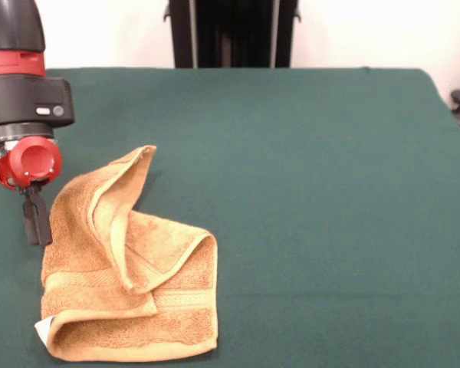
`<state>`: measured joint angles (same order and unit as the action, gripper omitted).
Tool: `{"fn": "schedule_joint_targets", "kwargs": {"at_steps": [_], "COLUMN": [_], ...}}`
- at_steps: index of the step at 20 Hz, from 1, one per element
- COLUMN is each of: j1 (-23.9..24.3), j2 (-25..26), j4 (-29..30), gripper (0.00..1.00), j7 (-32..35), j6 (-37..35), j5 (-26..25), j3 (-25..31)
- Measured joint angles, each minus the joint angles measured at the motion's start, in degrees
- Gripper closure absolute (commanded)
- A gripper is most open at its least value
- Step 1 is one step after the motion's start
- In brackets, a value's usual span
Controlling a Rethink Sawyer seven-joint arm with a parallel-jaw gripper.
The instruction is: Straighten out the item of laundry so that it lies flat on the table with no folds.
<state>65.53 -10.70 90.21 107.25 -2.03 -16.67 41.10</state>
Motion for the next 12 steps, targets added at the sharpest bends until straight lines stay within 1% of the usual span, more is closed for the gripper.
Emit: {"fn": "schedule_joint_targets", "kwargs": {"at_steps": [3,6,7,10,12], "j1": [-1.6,-4.0,-5.3,-6.4,-6.6], "j2": [-1.2,-3.4,-4.8,-6.2,-6.6], "j4": [-0.7,-1.6,-2.1,-2.8,-3.0], "gripper": [0.00,0.00,0.00,0.00,0.00], "j7": [0.0,0.0,0.0,0.0,0.0], "j6": [-1.6,-5.1,-7.6,-9.9,-10.3], "j5": [-0.1,-0.5,-0.6,-0.6,-0.6], "j3": [-2.1,-4.8,-6.1,-6.8,-6.8]}}
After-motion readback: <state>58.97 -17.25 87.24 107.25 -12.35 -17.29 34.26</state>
